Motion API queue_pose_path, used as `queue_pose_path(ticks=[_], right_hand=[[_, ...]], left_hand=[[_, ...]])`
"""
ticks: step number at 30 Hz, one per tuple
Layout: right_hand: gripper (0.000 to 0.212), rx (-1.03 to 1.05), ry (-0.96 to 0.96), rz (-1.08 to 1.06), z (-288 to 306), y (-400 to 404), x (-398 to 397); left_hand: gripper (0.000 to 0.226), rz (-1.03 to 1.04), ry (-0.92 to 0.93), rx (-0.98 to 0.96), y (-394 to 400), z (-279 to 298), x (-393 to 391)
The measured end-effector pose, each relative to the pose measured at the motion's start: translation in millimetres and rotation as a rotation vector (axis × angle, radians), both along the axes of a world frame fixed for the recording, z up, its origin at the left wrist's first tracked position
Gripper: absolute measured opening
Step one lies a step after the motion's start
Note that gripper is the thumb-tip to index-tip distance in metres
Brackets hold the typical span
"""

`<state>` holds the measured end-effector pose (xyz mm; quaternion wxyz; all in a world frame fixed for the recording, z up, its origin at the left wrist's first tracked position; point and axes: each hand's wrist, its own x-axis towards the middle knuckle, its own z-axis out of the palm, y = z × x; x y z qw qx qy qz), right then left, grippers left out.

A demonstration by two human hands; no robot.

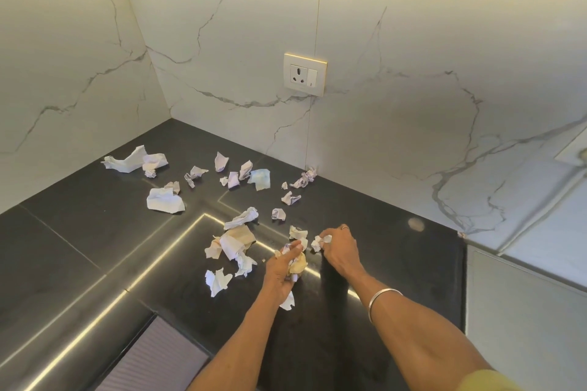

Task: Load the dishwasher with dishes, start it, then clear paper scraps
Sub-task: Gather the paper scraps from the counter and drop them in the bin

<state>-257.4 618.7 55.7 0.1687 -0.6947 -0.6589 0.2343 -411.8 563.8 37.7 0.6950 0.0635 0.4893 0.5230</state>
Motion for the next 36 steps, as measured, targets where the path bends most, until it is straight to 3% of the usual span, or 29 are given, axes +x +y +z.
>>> queue_pose_path(ticks=[2, 7, 16, 23, 26, 30, 32, 36], right_hand=[[0.012, 0.015, 0.043, -0.045, 2, -5, 1], [0.014, 0.058, 0.183, -0.11, 5, -11, 12], [0.015, 0.119, 0.248, 0.17, 29, -7, -13], [0.02, 0.051, 0.239, 0.291, 23, -21, -40], [0.04, 0.046, 0.224, 0.311, 21, -22, -42], [0.048, -0.014, 0.331, 0.236, 18, -22, -45], [0.047, 0.067, 0.395, 0.166, 17, -23, -45], [0.056, 0.252, 0.257, -0.047, 9, -21, -42]], left_hand=[[0.032, -0.002, 0.015, -0.018, 2, -3, 0], [0.044, 0.011, 0.001, -0.035, 5, -5, -1], [0.07, -0.044, -0.096, 0.042, 8, 16, 8], [0.035, -0.129, -0.095, -0.005, -10, 21, -8], [0.02, -0.101, -0.092, -0.045, -13, 27, -12], [0.012, -0.054, 0.001, -0.065, -9, 20, -18], [0.013, -0.023, 0.023, -0.065, -6, 18, -20], [0.02, 0.053, 0.023, -0.055, 0, 13, -33]])
